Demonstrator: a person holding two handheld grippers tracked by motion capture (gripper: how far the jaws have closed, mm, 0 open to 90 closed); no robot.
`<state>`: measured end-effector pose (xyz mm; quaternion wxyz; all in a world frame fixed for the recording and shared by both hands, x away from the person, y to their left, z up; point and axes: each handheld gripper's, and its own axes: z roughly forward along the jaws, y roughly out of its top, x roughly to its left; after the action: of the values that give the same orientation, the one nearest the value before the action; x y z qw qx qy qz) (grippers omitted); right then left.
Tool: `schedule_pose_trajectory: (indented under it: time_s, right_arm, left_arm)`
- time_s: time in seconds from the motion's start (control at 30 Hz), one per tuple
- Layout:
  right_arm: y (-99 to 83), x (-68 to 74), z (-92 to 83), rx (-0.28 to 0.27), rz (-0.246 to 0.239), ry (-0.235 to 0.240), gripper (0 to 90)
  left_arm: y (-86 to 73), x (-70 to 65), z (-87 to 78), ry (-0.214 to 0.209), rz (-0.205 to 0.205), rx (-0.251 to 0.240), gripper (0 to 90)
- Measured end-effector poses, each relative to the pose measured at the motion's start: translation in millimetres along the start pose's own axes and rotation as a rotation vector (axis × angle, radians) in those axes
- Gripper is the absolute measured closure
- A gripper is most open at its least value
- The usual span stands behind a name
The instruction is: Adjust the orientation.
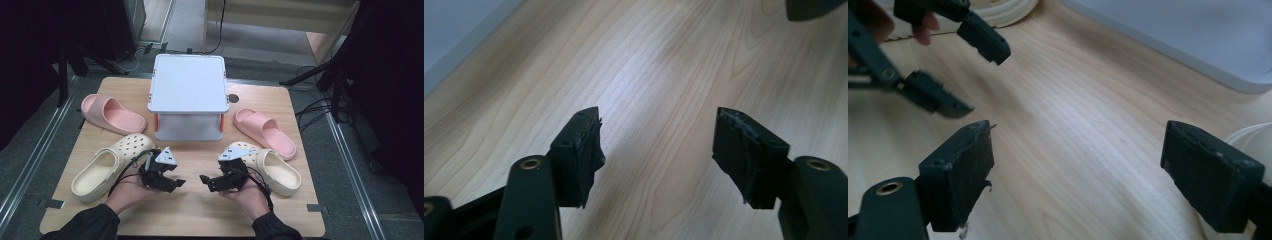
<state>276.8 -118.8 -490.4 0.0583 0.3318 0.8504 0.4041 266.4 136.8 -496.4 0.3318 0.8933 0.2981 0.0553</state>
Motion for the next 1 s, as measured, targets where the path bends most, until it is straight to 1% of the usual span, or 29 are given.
schedule_pose_trajectory:
  time_s: [0.03,0.07,0.1,0.13,0.17,0.23,0.27,0.37,0.43,0.47,0.5,0.53,0.57,0.6,0.63,0.67,0.73,0.8,0.83,0.87,0.93,0.97,1.0]
  right_arm:
    - [-0.1,-0.2,-1.3,0.000,-0.010,0.013,14.9]
    - [-0.5,0.7,-2.6,0.003,-0.025,0.026,17.9]
    - [-0.5,0.7,-2.6,0.003,-0.025,0.026,17.9]
    - [-0.4,1.2,-3.6,0.013,-0.040,0.033,20.6]
    - [1.2,2.1,-6.5,0.010,-0.052,0.027,21.1]
    - [2.1,2.7,-8.6,0.003,-0.049,0.033,22.7]
    - [4.0,1.8,-12.4,-0.004,-0.056,0.053,28.2]
    - [4.5,0.1,-15.8,-0.011,-0.061,0.054,28.1]
    - [4.2,-1.0,-16.2,-0.003,-0.060,0.060,28.2]
    - [4.1,-3.2,-16.8,0.013,-0.055,0.078,31.0]
    - [4.5,-4.2,-17.0,0.016,-0.057,0.093,32.7]
    - [4.5,-4.2,-17.0,0.016,-0.057,0.093,32.7]
    - [5.9,-5.2,-18.5,0.025,-0.067,0.098,36.6]
    - [5.9,-5.2,-18.5,0.025,-0.067,0.098,36.6]
    - [6.2,-5.6,-19.4,0.029,-0.077,0.099,41.0]
    - [6.2,-5.9,-19.3,0.036,-0.072,0.104,42.3]
    - [5.7,-6.1,-18.6,0.045,-0.066,0.102,43.4]
    - [5.5,-6.0,-18.3,0.048,-0.082,0.100,44.4]
    - [5.6,-6.0,-18.0,0.049,-0.082,0.102,44.7]
    - [6.3,-6.3,-17.5,0.055,-0.076,0.107,44.7]
    - [7.7,-5.7,-16.9,0.067,-0.059,0.119,44.7]
    - [8.1,-5.4,-16.6,0.072,-0.064,0.123,44.7]
    - [8.6,-4.4,-15.8,0.074,-0.080,0.122,44.2]
  left_arm:
    - [-0.6,0.2,-3.4,-0.006,0.010,-0.007,42.0]
    - [-0.6,0.2,-6.7,-0.017,0.009,-0.011,45.8]
    - [-0.6,0.2,-6.7,-0.017,0.009,-0.011,46.6]
    - [-0.1,0.5,-10.5,-0.029,0.003,-0.008,46.6]
    - [0.0,0.7,-14.8,-0.039,-0.014,-0.001,46.7]
    - [-0.3,0.7,-17.2,-0.047,-0.021,0.005,46.3]
    - [-0.4,0.6,-19.9,-0.048,-0.022,0.015,46.5]
    - [-0.8,2.3,-24.5,-0.040,-0.027,0.021,46.5]
    - [-1.4,3.6,-26.0,-0.048,-0.031,0.021,46.4]
    - [-2.2,4.7,-27.0,-0.052,-0.039,0.021,45.6]
    - [-3.4,6.3,-27.5,-0.064,-0.058,0.034,45.3]
    - [-3.4,6.3,-27.5,-0.064,-0.058,0.034,44.9]
    - [-4.4,7.8,-28.2,-0.064,-0.064,0.044,44.2]
    - [-4.4,7.8,-28.2,-0.064,-0.064,0.044,43.9]
    - [-5.3,8.0,-29.6,-0.061,-0.065,0.035,44.1]
    - [-5.7,7.8,-30.4,-0.063,-0.066,0.029,44.2]
    - [-6.5,7.3,-31.7,-0.066,-0.063,0.023,44.5]
    - [-7.3,6.2,-32.5,-0.059,-0.057,0.026,45.0]
    - [-7.3,6.2,-32.5,-0.059,-0.057,0.026,46.0]
    - [-7.8,5.6,-34.1,-0.069,-0.075,0.032,47.5]
    - [-8.3,6.4,-36.6,-0.075,-0.090,0.037,49.3]
    - [-9.1,7.1,-38.7,-0.077,-0.097,0.033,49.3]
    - [-10.0,7.4,-40.1,-0.071,-0.097,0.028,49.1]
